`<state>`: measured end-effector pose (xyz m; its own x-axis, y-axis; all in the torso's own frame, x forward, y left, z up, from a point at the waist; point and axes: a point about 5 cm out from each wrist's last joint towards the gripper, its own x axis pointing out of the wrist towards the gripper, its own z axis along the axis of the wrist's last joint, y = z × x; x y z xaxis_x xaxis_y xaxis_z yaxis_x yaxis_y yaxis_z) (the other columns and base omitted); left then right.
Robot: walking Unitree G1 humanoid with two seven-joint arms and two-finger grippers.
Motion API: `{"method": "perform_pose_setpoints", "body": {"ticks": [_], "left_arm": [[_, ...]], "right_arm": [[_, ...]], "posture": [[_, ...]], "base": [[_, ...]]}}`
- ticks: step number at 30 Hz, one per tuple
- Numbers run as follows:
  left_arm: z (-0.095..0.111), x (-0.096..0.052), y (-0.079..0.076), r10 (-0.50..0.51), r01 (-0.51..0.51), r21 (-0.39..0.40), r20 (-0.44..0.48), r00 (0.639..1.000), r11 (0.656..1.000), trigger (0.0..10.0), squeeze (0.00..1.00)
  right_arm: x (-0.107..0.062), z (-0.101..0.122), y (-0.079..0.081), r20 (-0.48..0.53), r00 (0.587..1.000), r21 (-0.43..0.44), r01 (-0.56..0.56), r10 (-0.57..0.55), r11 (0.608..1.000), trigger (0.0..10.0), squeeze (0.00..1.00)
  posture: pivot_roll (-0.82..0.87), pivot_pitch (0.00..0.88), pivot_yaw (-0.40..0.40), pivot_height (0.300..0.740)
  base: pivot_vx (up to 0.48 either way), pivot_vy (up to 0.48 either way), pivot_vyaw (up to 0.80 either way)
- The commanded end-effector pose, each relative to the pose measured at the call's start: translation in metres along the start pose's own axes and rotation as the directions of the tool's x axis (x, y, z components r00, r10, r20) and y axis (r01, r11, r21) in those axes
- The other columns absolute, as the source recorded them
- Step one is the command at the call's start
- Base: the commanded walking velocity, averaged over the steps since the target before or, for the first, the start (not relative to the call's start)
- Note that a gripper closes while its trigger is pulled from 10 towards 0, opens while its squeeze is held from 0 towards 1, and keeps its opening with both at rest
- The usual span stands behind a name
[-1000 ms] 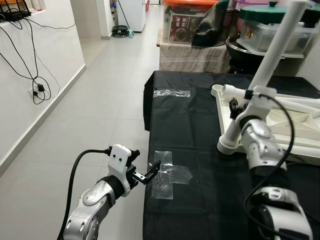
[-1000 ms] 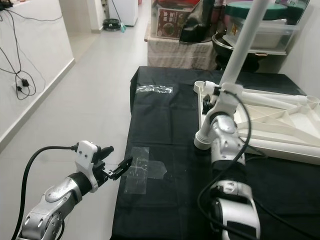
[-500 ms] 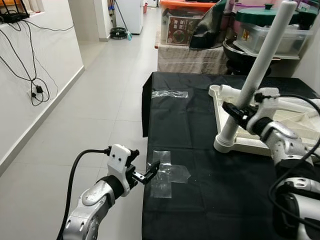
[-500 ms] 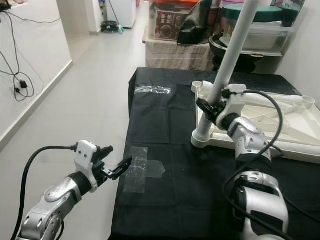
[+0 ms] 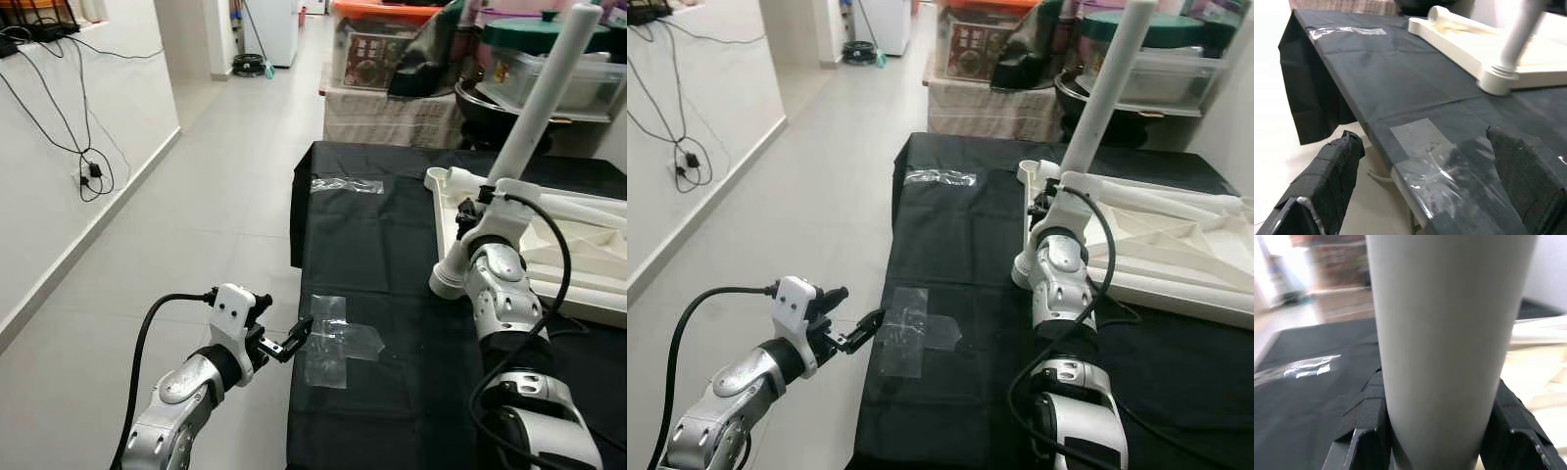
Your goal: Building children table
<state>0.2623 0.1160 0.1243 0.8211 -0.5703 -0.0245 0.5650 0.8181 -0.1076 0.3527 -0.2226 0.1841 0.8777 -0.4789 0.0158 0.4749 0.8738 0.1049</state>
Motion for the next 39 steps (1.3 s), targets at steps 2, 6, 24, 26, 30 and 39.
{"method": "perform_pose_setpoints", "body": {"ticks": [2,6,24,26,30,39], "left_arm": [[-0.001,0.001,-0.002,-0.009,0.009,-0.002,-0.011,1.0,1.0,10.0,0.0],[-0.002,0.0,0.0,-0.01,0.01,0.0,-0.015,1.0,1.0,10.0,0.0],[-0.003,0.001,-0.001,-0.011,0.011,-0.001,-0.012,1.0,1.0,10.0,0.0],[-0.002,0.001,-0.001,-0.009,0.009,0.001,-0.011,1.0,1.0,10.0,0.0],[-0.002,0.0,0.0,-0.006,0.006,0.002,-0.011,1.0,1.0,10.0,0.0],[-0.002,-0.001,0.001,-0.004,0.004,0.008,-0.012,1.0,1.0,10.0,0.0]], "right_arm": [[-0.025,-0.02,-0.001,-0.073,0.993,-0.038,0.085,-0.088,0.996,0.0,0.0],[-0.026,-0.015,0.022,-0.06,0.995,0.005,-0.084,0.084,0.996,10.0,1.0],[0.02,0.037,0.01,-0.014,0.675,0.067,-0.735,0.737,0.675,10.0,0.0],[0.025,0.034,0.008,-0.049,0.618,0.038,-0.784,0.784,0.62,10.0,0.0],[0.024,0.034,0.014,-0.056,0.549,0.041,-0.833,0.834,0.552,0.0,0.0],[0.032,0.017,0.018,-0.115,0.776,-0.049,-0.628,0.62,0.777,0.0,0.0]], "posture": [[0.07,0.0,-0.063,0.74],[0.06,0.0,-0.066,0.74],[0.06,0.0,-0.073,0.74],[0.06,0.0,-0.074,0.74],[0.07,0.0,-0.076,0.74],[0.08,0.0,-0.077,0.74]], "base": [[0.0,0.0,0.0],[0.0,0.0,0.0],[0.0,0.0,0.0],[0.0,0.0,0.0],[0.0,0.0,0.0],[0.0,0.0,0.0]]}}
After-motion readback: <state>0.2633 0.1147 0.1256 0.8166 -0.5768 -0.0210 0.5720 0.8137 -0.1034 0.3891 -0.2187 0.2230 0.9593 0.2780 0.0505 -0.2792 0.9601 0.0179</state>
